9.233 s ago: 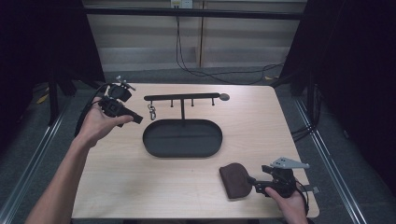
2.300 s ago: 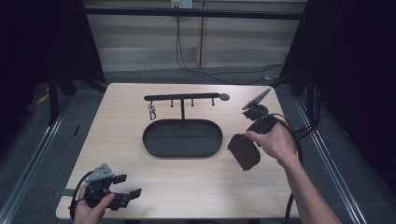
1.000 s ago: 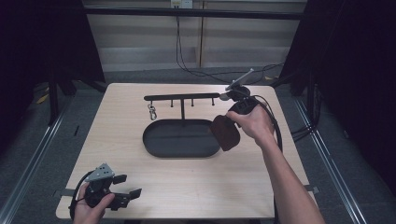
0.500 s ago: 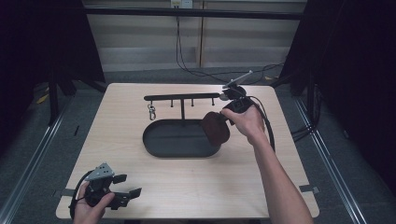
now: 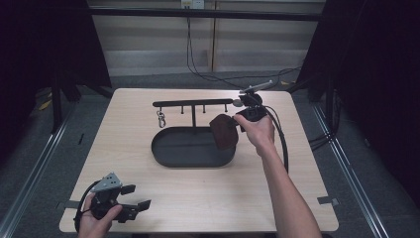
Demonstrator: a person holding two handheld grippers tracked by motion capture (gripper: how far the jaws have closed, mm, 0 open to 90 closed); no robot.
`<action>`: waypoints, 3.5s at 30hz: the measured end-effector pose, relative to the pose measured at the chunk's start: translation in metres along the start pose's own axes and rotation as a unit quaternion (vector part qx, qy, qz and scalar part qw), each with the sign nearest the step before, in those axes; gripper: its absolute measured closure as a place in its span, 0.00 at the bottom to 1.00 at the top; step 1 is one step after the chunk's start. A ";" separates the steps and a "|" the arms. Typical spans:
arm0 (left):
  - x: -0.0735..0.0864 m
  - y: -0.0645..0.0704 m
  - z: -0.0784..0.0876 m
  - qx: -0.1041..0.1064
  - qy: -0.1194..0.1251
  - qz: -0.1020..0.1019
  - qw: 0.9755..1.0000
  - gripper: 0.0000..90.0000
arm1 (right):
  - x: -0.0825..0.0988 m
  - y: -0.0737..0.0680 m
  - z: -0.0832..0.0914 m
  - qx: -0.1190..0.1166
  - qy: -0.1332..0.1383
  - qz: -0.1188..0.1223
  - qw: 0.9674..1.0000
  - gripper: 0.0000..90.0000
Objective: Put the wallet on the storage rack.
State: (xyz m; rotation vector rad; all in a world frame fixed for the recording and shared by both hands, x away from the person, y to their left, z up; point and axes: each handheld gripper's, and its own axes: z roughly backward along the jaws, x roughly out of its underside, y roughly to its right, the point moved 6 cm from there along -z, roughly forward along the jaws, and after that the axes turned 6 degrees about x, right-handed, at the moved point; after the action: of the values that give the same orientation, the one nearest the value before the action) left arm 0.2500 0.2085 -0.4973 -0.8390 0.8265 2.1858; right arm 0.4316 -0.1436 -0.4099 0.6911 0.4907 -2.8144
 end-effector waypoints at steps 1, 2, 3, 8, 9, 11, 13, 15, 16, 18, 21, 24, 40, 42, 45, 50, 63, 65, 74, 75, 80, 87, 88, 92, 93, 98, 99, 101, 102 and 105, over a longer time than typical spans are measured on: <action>0.000 0.000 0.000 0.000 0.000 0.000 1.000 0.19 | 0.000 0.001 -0.002 -0.003 0.002 -0.003 1.000 0.81; 0.000 0.000 0.000 0.000 -0.001 -0.001 1.000 0.19 | 0.001 0.001 -0.004 -0.007 0.002 -0.006 1.000 0.81; 0.000 0.000 -0.001 0.000 0.001 0.000 1.000 0.19 | 0.002 0.001 -0.006 -0.008 0.001 -0.006 1.000 0.81; 0.000 0.001 -0.001 0.001 -0.002 -0.004 1.000 0.19 | 0.008 -0.002 -0.023 -0.019 -0.005 -0.013 1.000 0.81; 0.000 0.001 0.000 0.001 -0.002 -0.003 1.000 0.19 | 0.009 -0.003 -0.027 -0.019 -0.006 -0.013 1.000 0.81; 0.000 0.000 0.000 0.000 -0.002 -0.002 1.000 0.19 | 0.013 -0.001 -0.033 -0.021 -0.006 -0.018 1.000 0.81; 0.000 0.000 0.000 0.001 -0.001 -0.001 1.000 0.19 | 0.016 0.002 -0.038 -0.021 -0.007 -0.026 0.999 0.81; 0.000 0.001 -0.001 0.000 -0.005 -0.005 1.000 0.19 | 0.019 0.006 -0.043 -0.022 -0.006 -0.035 0.999 0.81; 0.000 0.001 -0.001 0.002 -0.006 -0.004 1.000 0.19 | 0.022 0.008 -0.046 -0.024 -0.004 -0.039 0.999 0.81; 0.000 0.002 -0.002 0.003 -0.007 -0.006 1.000 0.19 | 0.025 0.011 -0.051 -0.026 -0.004 -0.045 0.999 0.81; 0.000 0.002 -0.002 0.004 -0.007 -0.006 1.000 0.19 | 0.027 0.012 -0.055 -0.033 0.000 -0.047 0.998 0.81; 0.000 0.002 -0.002 0.005 -0.007 -0.005 1.000 0.19 | 0.029 0.015 -0.058 -0.045 0.006 -0.061 0.997 0.80; 0.000 0.001 -0.002 0.004 -0.009 -0.007 1.000 0.19 | 0.030 0.022 -0.065 -0.014 0.022 -0.061 0.998 0.76; 0.000 0.001 -0.002 0.004 -0.009 -0.006 1.000 0.19 | 0.032 0.022 -0.068 -0.008 0.015 -0.057 0.998 0.76; 0.001 0.000 -0.004 0.004 -0.012 -0.006 1.000 0.19 | 0.035 0.019 -0.074 0.003 -0.003 -0.042 0.999 0.77; 0.000 0.001 -0.004 0.005 -0.012 -0.007 1.000 0.19 | 0.034 0.016 -0.076 0.005 0.003 -0.039 0.999 0.76; -0.001 -0.001 -0.004 0.001 -0.006 0.006 1.000 0.19 | 0.031 0.023 -0.050 -0.007 0.051 -0.019 0.999 0.62; -0.001 -0.002 -0.003 0.000 -0.006 0.005 1.000 0.19 | 0.032 0.024 -0.046 -0.013 0.061 -0.018 0.998 0.57; 0.000 -0.005 -0.001 -0.004 0.000 0.015 1.000 0.19 | 0.045 0.030 -0.028 -0.013 0.087 0.002 0.996 0.27; 0.000 -0.006 -0.001 -0.004 0.001 0.017 1.000 0.19 | 0.046 0.030 -0.025 -0.015 0.089 0.004 0.996 0.25; 0.000 -0.006 -0.001 -0.006 0.001 0.016 1.000 0.19 | 0.057 0.035 -0.015 -0.019 0.093 0.010 0.995 0.21; 0.001 -0.006 -0.001 -0.011 0.003 0.020 1.000 0.19 | 0.071 0.037 0.000 -0.024 0.105 0.019 0.994 0.21; 0.001 -0.006 -0.001 -0.012 0.002 0.020 1.000 0.19 | 0.074 0.039 0.001 -0.021 0.105 0.021 0.994 0.21; 0.001 -0.007 0.000 -0.015 0.002 0.022 1.000 0.19 | 0.083 0.042 0.009 -0.022 0.112 0.019 0.993 0.22; 0.002 -0.008 0.000 -0.016 0.002 0.023 1.000 0.19 | 0.086 0.043 0.010 -0.022 0.111 0.022 0.993 0.22; 0.002 -0.009 0.001 -0.018 0.000 0.024 1.000 0.19 | 0.100 0.048 0.015 -0.023 0.113 0.018 0.993 0.22; 0.002 -0.009 0.001 -0.018 0.000 0.025 1.000 0.19 | 0.103 0.049 0.016 -0.021 0.114 0.016 0.993 0.22; 0.002 -0.009 0.001 -0.017 0.001 0.027 0.999 0.19 | 0.109 0.049 0.018 -0.024 0.115 0.018 0.993 0.23; 0.002 -0.009 0.001 -0.018 0.002 0.028 0.999 0.19 | 0.113 0.050 0.019 -0.022 0.116 0.021 0.993 0.23; 0.002 -0.010 0.000 -0.019 0.002 0.032 0.999 0.19 | 0.122 0.053 0.024 -0.023 0.119 0.016 0.993 0.23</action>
State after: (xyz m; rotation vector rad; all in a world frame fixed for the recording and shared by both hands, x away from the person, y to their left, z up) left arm 0.2558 0.2154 -0.5018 -0.8471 0.8274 2.2612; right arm 0.3298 -0.2153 -0.4631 1.0206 0.5754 -2.6951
